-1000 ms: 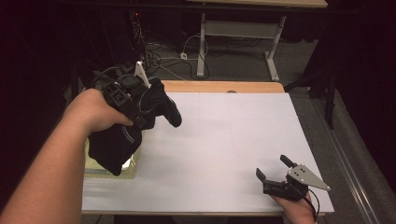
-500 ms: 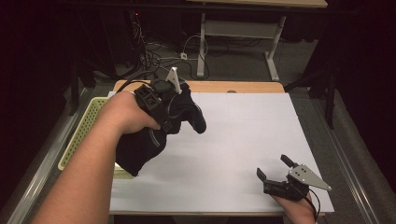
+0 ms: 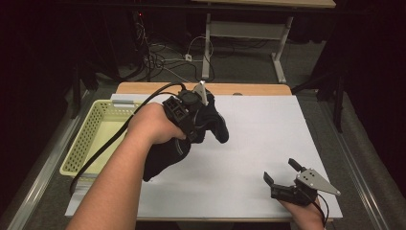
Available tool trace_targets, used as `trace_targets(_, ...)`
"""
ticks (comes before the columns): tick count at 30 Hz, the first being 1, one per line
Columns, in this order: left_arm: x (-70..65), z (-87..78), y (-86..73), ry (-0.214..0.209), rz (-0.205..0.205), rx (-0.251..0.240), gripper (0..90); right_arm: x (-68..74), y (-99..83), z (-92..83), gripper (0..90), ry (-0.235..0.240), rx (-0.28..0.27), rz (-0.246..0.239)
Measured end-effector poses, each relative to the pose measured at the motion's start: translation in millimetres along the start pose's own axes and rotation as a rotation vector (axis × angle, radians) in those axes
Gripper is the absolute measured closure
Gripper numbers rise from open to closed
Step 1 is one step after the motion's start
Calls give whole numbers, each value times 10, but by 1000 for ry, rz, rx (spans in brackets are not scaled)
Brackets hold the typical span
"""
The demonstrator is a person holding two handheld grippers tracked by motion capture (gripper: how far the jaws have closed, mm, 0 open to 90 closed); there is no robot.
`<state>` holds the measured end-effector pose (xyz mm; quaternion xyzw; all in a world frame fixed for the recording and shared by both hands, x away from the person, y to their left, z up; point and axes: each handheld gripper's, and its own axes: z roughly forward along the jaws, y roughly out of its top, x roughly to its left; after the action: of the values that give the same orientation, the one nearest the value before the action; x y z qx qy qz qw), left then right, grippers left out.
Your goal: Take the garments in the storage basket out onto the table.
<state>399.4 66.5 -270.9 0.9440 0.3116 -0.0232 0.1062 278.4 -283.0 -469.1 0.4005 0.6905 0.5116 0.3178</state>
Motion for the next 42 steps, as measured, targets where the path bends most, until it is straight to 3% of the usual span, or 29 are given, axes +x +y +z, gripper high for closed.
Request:
trace_targets(5, -57, 26, 83, -36, 29, -45, 562, 0, 0, 5, 3, 1, 0, -2)
trace_targets(12, -140, -1, 162, -30, 60, -58, 563, -3, 0, 6, 3, 4, 1, 1)
trace_targets(24, -216, -556, -106, 37, 34, -85, 563, 22, -3, 11, 3, 5, 4, -2)
trace_targets(29, -309, -753, -149, 37, 47, -123, 563, 53, 4, 22, 3, 9, 6, -10)
trace_targets(33, -329, -640, -81, 31, 59, -126, 561, 72, 12, 26, 3, 11, 4, -14)
trace_targets(42, -302, -32, 190, 2, 92, -84, 558, 9, 10, 9, 3, 5, -3, -4)
